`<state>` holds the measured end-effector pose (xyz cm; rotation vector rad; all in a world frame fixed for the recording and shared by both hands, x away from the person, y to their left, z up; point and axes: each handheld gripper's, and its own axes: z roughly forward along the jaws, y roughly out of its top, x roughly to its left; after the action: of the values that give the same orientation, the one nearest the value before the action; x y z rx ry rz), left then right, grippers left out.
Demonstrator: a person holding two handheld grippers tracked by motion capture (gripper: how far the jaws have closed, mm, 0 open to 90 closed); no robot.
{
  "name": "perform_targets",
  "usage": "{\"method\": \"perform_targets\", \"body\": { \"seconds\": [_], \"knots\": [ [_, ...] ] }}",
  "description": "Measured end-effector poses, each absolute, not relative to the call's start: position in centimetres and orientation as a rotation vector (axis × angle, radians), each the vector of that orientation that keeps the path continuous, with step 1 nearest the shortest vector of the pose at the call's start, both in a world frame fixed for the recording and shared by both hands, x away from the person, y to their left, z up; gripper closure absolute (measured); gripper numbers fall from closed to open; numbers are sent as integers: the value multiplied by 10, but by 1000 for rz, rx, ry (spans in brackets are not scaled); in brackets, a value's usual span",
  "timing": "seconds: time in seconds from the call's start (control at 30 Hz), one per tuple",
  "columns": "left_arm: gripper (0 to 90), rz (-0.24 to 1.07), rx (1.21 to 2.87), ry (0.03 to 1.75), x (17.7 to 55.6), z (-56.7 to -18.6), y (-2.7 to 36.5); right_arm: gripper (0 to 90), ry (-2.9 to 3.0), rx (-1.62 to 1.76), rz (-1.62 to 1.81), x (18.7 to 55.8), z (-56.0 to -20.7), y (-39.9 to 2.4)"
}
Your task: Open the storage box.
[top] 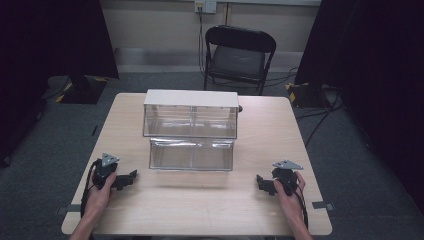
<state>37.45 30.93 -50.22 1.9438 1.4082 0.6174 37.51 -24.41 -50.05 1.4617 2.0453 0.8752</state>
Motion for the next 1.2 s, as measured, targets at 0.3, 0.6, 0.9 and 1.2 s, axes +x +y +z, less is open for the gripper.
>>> {"method": "perform_targets", "body": {
  "seconds": [0.3,0.6,0.9,1.2],
  "knots": [
    [126,616,1944,1408,375,-502,309,147,2062,1443,865,374,-498,-242],
    [124,614,1942,1405,375,-502,309,153,2030,1395,934,367,-480,-237],
    [124,614,1942,1405,375,-502,309,168,2070,1329,1019,363,-465,-229],
    [124,614,1942,1405,375,-502,309,145,2129,1270,1110,357,-457,-217]
  ]
}}
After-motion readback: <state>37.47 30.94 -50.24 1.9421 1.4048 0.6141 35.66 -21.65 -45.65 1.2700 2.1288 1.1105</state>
